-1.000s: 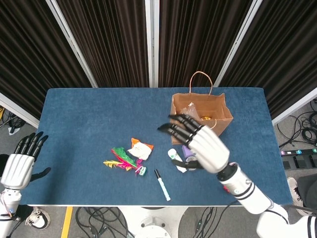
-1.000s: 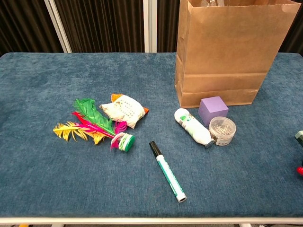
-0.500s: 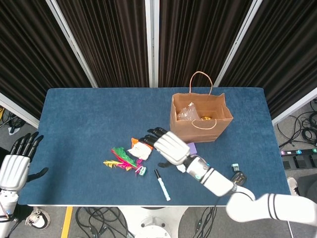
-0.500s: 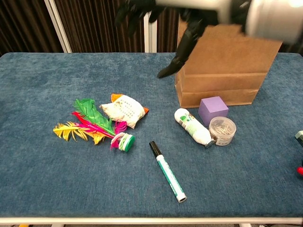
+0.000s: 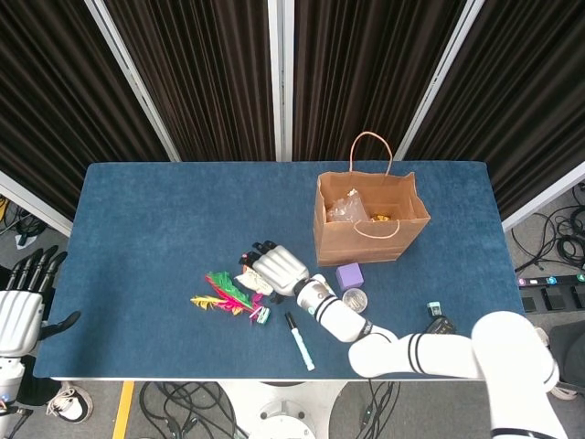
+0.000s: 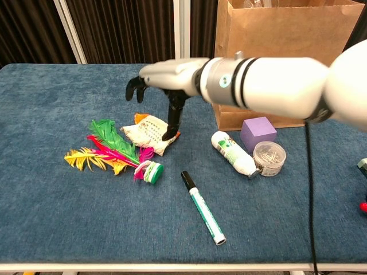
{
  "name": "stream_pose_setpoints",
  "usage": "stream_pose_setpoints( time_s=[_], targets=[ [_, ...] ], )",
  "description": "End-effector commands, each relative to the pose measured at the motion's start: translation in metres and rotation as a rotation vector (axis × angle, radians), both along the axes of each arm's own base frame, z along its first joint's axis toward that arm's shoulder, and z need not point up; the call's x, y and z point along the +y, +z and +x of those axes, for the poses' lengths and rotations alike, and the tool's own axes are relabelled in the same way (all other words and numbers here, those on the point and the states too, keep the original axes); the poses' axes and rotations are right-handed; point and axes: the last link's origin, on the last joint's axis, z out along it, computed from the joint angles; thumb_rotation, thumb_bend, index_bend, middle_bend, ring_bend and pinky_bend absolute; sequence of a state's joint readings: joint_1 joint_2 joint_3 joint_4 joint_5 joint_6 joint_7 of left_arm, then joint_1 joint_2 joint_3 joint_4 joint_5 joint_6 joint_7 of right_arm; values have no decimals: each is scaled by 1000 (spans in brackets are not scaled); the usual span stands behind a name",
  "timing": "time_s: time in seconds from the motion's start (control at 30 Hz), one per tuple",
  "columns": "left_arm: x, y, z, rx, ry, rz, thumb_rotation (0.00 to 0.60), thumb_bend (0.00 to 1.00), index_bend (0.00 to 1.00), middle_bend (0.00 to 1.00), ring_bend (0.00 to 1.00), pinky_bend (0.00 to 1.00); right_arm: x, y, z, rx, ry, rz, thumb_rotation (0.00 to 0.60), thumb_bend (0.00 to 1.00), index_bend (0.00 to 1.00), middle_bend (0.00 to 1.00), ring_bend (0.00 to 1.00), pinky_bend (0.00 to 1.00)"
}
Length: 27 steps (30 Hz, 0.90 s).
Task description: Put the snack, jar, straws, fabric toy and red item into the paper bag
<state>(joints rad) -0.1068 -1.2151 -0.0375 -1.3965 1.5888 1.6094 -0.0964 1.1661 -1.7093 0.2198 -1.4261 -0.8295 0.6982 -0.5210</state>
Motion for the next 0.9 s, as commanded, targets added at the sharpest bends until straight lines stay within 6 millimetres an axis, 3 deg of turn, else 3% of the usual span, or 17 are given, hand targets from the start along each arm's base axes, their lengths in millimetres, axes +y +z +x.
stream_pose_setpoints(
  time_s=[0.03, 0.23, 0.6, 0.7, 0.9],
  targets=[
    [-1, 0, -1, -1, -1, -1, 600, 104, 111, 164, 14, 128, 2, -18, 3, 22, -5, 9, 600, 0, 153, 168, 41, 96],
    [-2, 1, -5, -2, 6, 0, 600, 104, 110, 164, 14, 127, -5, -32, 0, 30, -29, -31, 600, 0, 137, 137, 0, 7],
    [-2, 2, -11, -3, 17, 0, 600, 104, 111, 164, 14, 127, -11, -49, -10, 81, -67, -36, 600, 0, 121, 134, 0, 7],
    [-2, 3, -12, -4, 20, 2, 600, 104, 110, 164, 14, 127, -12, -51, -10, 83, -61, -48, 600, 25, 131, 174, 27, 49],
    [-2, 3, -13, -6, 24, 1, 600, 103, 111, 164, 14, 127, -12, -54, -11, 74, -46, -90, 600, 130, 328, 319, 172, 219]
  ],
)
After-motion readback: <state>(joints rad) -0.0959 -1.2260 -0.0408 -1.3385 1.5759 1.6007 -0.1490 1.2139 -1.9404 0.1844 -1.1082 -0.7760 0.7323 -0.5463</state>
